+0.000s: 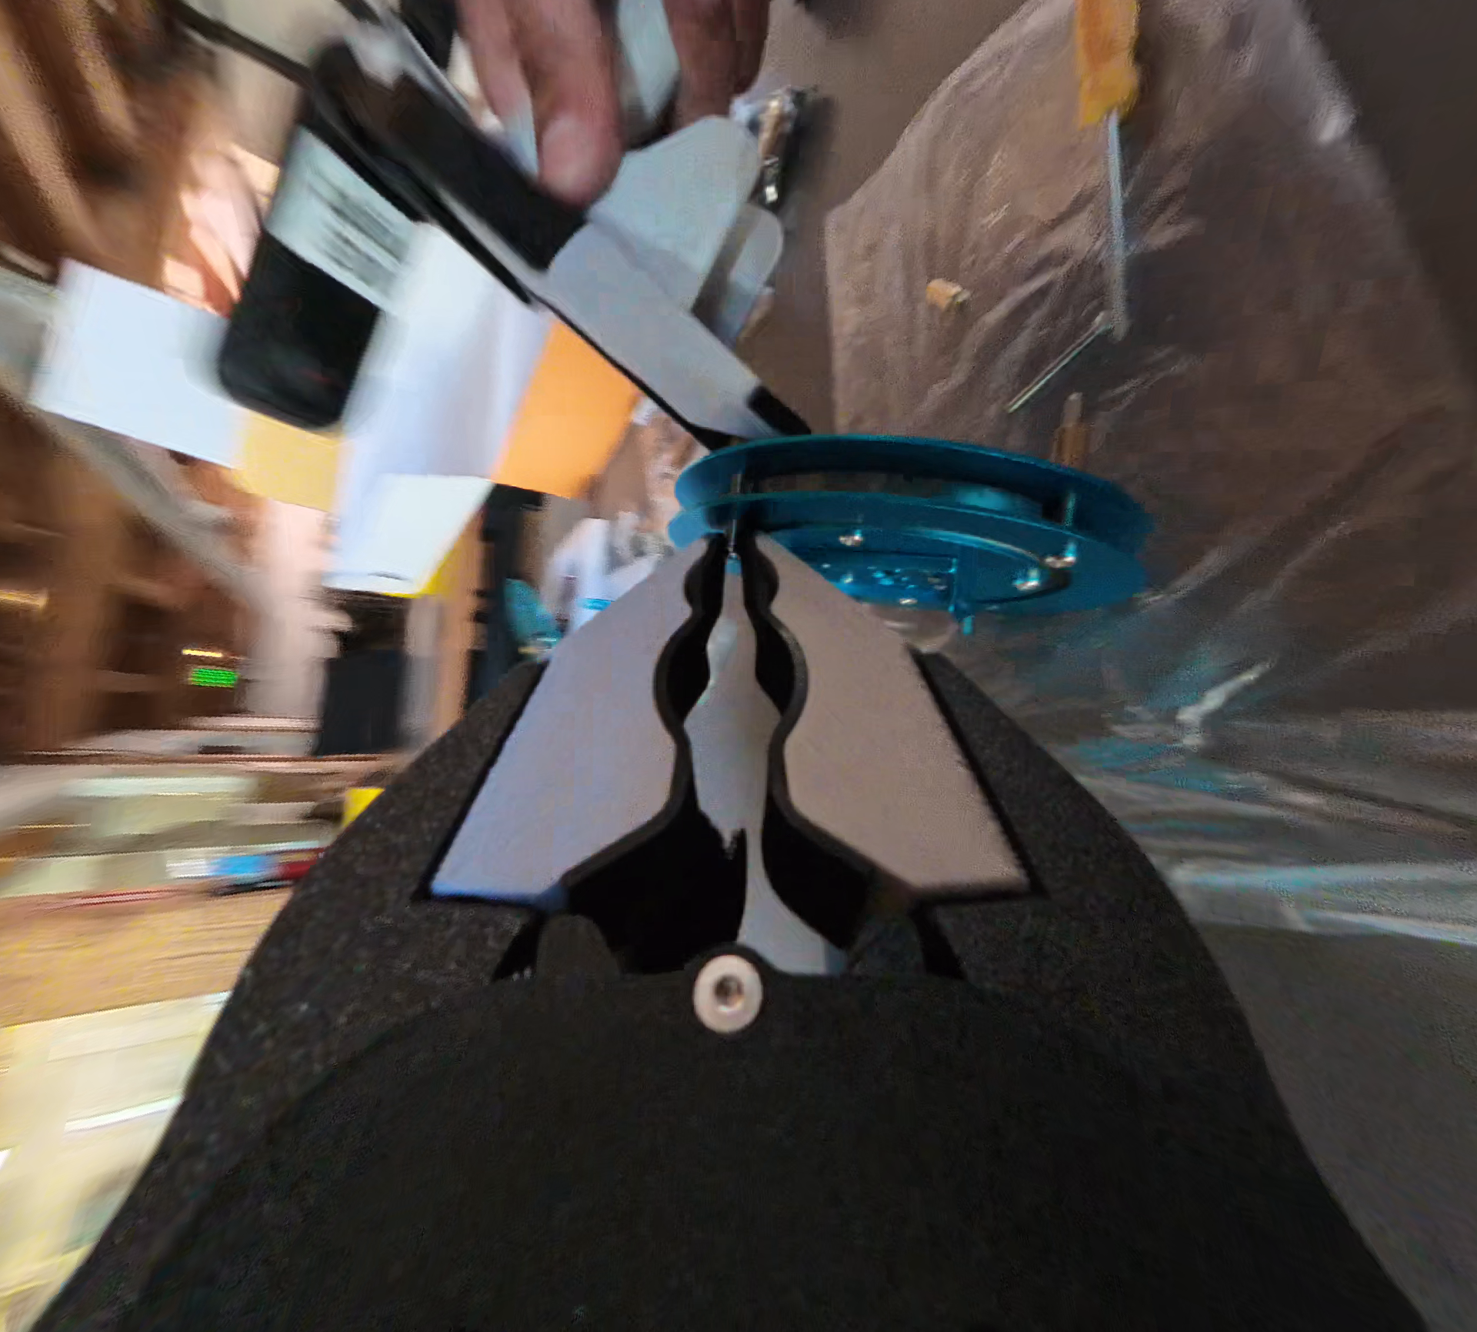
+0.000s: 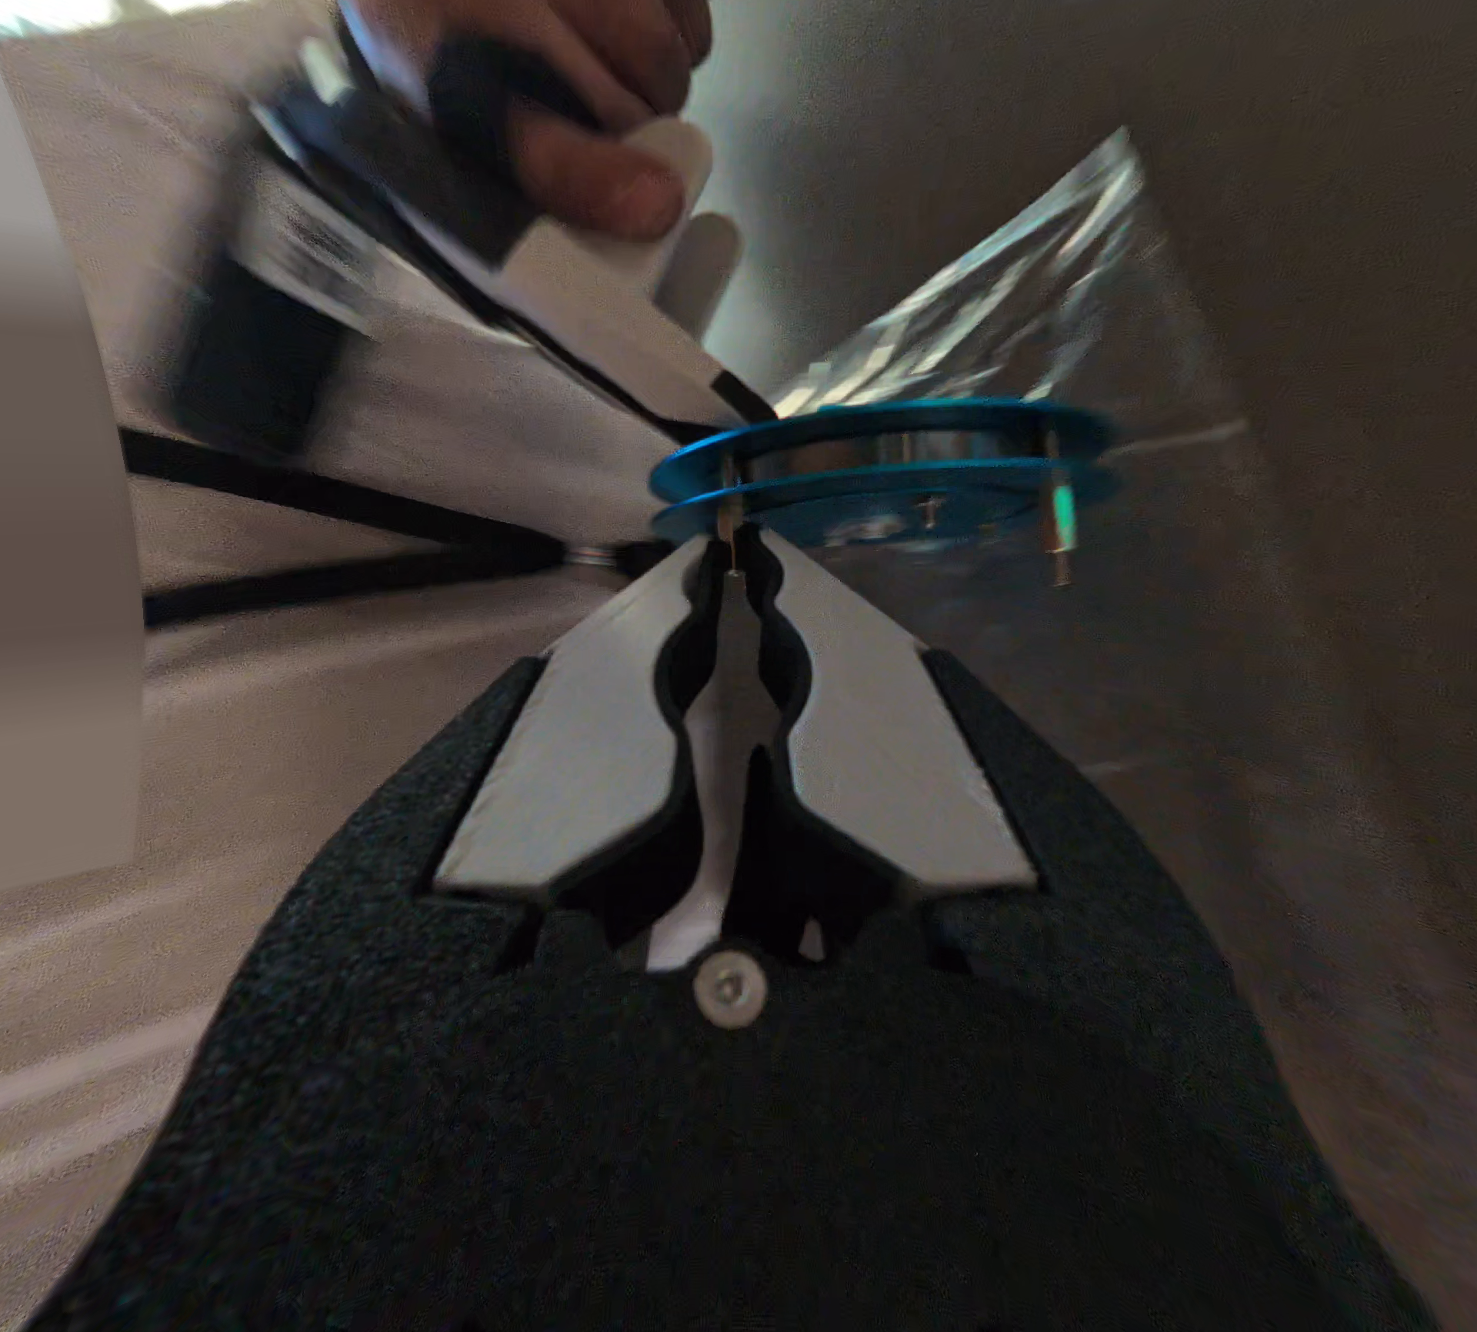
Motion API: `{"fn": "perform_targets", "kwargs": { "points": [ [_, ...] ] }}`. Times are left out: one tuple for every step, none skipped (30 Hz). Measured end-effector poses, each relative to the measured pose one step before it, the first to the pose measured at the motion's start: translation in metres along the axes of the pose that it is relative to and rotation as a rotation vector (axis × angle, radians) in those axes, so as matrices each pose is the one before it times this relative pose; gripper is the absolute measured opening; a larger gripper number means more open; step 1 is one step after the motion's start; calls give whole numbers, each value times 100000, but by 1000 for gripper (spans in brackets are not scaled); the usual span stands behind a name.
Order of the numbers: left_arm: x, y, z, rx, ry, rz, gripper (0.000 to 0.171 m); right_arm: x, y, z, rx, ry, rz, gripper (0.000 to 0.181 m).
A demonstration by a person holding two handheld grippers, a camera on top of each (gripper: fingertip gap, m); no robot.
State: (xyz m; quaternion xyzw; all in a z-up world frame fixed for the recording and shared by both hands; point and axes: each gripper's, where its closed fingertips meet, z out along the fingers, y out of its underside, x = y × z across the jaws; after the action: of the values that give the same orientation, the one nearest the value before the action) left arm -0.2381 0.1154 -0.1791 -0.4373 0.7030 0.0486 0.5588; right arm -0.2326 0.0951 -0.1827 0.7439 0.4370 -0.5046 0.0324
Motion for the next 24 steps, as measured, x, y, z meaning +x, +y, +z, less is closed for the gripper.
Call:
{"fn": "perform_targets", "kwargs": {
  "points": [
    [-80,-38,38,-225,-5179,6845,3,-466,63,52,2182,-17351,14183,3],
    [26,-146,-30,864,-1210,1107,3,-378,176,95,761,-14252,10814,4],
    [-4,1,-11,8,-9,-727,3,-140,36,91,1027,-7970,5324,3],
    [-38,99,18,-494,-72,116,3,-14,-60,49,882,-1351,11,3],
    [-20,32,4,55,1065,-2393,3,115,7,8,-748,5373,-5986,3],
    [-13,133,45,-539,3290,-6820,3,271,-209,-116,-465,10904,-11380,3],
    [-14,185,53,-793,5699,-9917,4,382,-375,-223,-86,13607,-12731,4],
    [45,106,0,-164,7227,-11157,3,352,-337,-175,-624,13793,-12954,5],
    [80,70,-35,-552,7399,-10408,3,232,-179,-84,-1628,12591,-12697,5],
    [171,-10,-84,-430,6786,-7833,3,-33,-59,22,-2359,9719,-11315,6],
    [179,-18,-56,-306,5142,-5245,3,-33,93,87,-3536,8130,-9910,6],
    [99,23,-70,-946,3427,-2639,3,75,-28,60,-2467,7154,-7587,6],
    [45,24,-41,-873,1671,-933,3,135,10,15,-2105,5336,-5279,6],
    [32,-9,11,-473,523,73,3,117,46,-13,-1611,2963,-2964,5],
    [80,-64,-8,-247,104,455,3,20,61,-34,-1041,-19,-109,5],
    [10,-84,39,-229,-1317,1838,3,102,48,-39,-86,-2698,4401,4],
    [-177,-76,120,-17,-5610,7418,3,56,54,-64,1368,-7165,10332,3],
    [-297,-71,195,-281,-10893,15450,2,-141,46,-81,2413,-13182,16527,3],
    [-310,-90,156,-1102,-14559,21587,3,-404,14,-127,3422,-18991,19499,3],
    [-135,-162,68,-1598,-11775,17272,3,-400,90,-60,3121,-21367,19407,2],
    [-30,-231,-37,91,-6511,8317,3,-290,152,-44,2229,-20506,16622,2],
    [-30,-36,-8,554,-1930,1014,3,-159,17,-13,2159,-14988,11284,3],
    [-29,158,36,-710,1070,-2898,3,-88,-127,45,1820,-6538,3558,3],
    [-19,135,13,-516,1849,-3133,3,21,-54,87,347,2344,-3450,3]
  ]
}}
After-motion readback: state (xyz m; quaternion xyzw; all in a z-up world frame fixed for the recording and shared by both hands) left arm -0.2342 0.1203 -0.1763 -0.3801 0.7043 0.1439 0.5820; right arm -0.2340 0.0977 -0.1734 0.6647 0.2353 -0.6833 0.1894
